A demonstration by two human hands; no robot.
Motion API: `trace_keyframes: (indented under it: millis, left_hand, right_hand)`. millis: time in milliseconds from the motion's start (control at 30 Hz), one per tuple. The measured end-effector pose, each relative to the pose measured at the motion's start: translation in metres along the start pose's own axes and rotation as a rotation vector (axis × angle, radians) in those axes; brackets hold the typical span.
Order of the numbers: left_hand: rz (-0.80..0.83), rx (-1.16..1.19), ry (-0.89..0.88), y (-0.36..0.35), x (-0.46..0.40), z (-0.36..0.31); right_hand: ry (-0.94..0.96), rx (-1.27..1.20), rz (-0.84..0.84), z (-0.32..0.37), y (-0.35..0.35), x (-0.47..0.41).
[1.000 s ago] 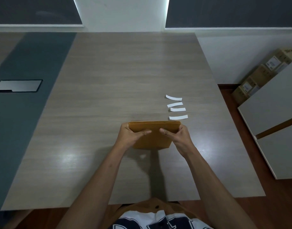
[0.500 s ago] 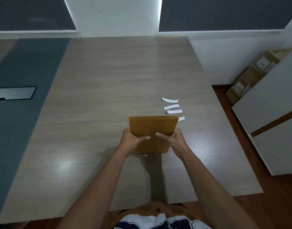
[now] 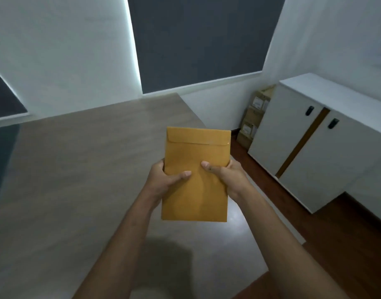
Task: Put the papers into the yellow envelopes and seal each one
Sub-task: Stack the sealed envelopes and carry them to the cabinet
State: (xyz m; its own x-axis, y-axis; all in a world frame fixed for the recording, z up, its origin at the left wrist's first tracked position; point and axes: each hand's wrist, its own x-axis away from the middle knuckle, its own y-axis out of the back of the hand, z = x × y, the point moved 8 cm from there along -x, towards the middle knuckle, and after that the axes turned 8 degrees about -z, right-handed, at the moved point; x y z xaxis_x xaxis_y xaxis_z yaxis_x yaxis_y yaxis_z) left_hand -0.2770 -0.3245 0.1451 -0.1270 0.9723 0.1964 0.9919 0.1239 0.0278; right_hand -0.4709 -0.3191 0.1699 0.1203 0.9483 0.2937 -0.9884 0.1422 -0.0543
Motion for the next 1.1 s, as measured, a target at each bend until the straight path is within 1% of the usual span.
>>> trace_keyframes:
  millis: [100,200,300,367,433,500,600,633,733,800,900,1033,1100]
  left_hand:
    - [0.157,-0.006,-0.059,-0.042,-0.007,-0.041]
    - [0.248,-0.014,-0.145,-0.087,-0.010,-0.084]
    - [0.314,-0.024,-0.230,-0.135,-0.002,-0.124]
    - [0.345,-0.006,-0.265,-0.161,0.001,-0.143]
    - [0.378,0.003,-0.325,-0.201,0.010,-0.167]
    - [0.395,0.014,-0.373,-0.238,0.018,-0.185]
    - [0.430,0.025,-0.419,-0.296,0.033,-0.207]
    - [0.449,0.035,-0.445,-0.331,0.043,-0.217]
    - [0.509,0.068,-0.437,-0.376,0.055,-0.226]
    - [0.546,0.070,-0.429,-0.415,0.061,-0.230]
    - [0.622,0.092,-0.440,-0.490,0.083,-0.241]
    - [0.662,0.134,-0.435,-0.560,0.107,-0.257]
    - [0.710,0.135,-0.432,-0.596,0.118,-0.259]
  right_hand:
    - [0.029,-0.057,-0.088,0.040,0.034,0.004]
    - [0.077,-0.083,-0.182,0.075,0.071,0.006]
    - [0.129,-0.100,-0.227,0.110,0.114,0.014]
    - [0.177,-0.101,-0.225,0.130,0.141,0.018]
    - [0.240,-0.107,-0.244,0.150,0.187,0.027]
    - [0.296,-0.055,-0.273,0.163,0.227,0.036]
    - [0.338,-0.016,-0.324,0.173,0.287,0.045]
    - [0.353,-0.019,-0.347,0.180,0.320,0.051]
    - [0.388,-0.028,-0.380,0.186,0.358,0.063]
    - [0.420,-0.040,-0.438,0.191,0.394,0.073]
    - [0.491,-0.053,-0.555,0.206,0.466,0.092]
    - [0.553,-0.058,-0.675,0.226,0.532,0.113]
    - [0.574,-0.055,-0.744,0.235,0.567,0.124]
